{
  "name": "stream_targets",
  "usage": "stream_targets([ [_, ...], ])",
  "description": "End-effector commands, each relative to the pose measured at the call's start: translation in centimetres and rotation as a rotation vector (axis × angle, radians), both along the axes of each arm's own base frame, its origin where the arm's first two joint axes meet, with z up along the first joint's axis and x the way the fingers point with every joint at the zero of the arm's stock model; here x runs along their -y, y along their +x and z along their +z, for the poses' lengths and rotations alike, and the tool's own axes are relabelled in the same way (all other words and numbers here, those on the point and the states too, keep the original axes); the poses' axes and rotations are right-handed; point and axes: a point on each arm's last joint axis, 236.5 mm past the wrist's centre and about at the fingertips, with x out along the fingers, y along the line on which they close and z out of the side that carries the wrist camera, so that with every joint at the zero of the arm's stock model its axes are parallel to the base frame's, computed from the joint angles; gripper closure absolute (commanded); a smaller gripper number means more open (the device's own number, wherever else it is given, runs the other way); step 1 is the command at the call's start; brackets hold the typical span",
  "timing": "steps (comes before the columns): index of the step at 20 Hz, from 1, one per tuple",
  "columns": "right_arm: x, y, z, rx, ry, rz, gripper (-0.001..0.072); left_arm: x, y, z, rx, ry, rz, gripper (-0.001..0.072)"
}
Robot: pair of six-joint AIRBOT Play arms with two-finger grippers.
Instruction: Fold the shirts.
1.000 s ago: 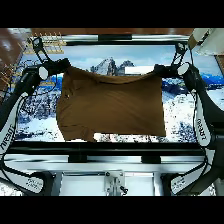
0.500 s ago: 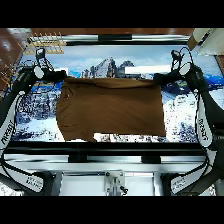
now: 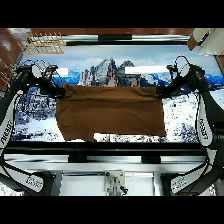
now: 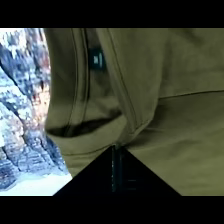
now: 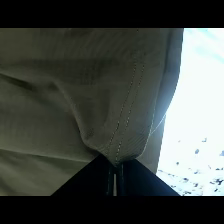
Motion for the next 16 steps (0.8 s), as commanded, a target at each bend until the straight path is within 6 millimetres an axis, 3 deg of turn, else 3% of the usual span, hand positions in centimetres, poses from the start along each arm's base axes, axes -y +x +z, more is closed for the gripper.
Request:
stream_targets([
  [1,0.3,-1.0,-0.9,-0.056,-0.01,-0.011,0.0645,-0.3,-1.6,-0.4,-0.067,0.006,-0.043,0.068],
  [4,-0.1,-1.9,-1.5,-0.106,0.005,-0.029,0.0639,-0.3,-1.7,-0.7,-0.08,0.002,-0.021,0.0678],
  [5,-0.1,-2.3,-1.3,-0.12,0.006,-0.025,0.0482,-0.4,-2.0,-0.6,-0.09,0.001,-0.015,0.062],
  [6,-0.1,-3.1,-0.8,-0.144,0.002,-0.008,0.0183,-0.4,-2.7,-0.5,-0.118,0.001,-0.018,0.0291],
  [7,0.4,-4.2,-0.1,-0.173,-0.01,0.021,0.0153,-0.6,-3.9,-0.1,-0.173,0.0,-0.019,0.0024],
  [10,3.5,-8.2,3.1,-0.279,-0.094,0.045,0.0143,-2.8,-7.5,2.4,-0.31,-0.021,0.099,0.0052],
  [13,7.0,-10.6,6.0,-0.287,-0.105,-0.044,0.0143,-2.7,-11.0,4.8,-0.331,-0.146,0.159,0.0065],
  [14,7.6,-11.3,6.3,-0.272,-0.081,-0.087,0.0143,-2.4,-12.6,4.4,-0.324,-0.189,0.185,0.0066],
  [16,8.3,-13.5,5.8,-0.278,-0.021,-0.147,0.0143,-2.4,-16.4,1.7,-0.321,-0.219,0.259,0.0065],
])
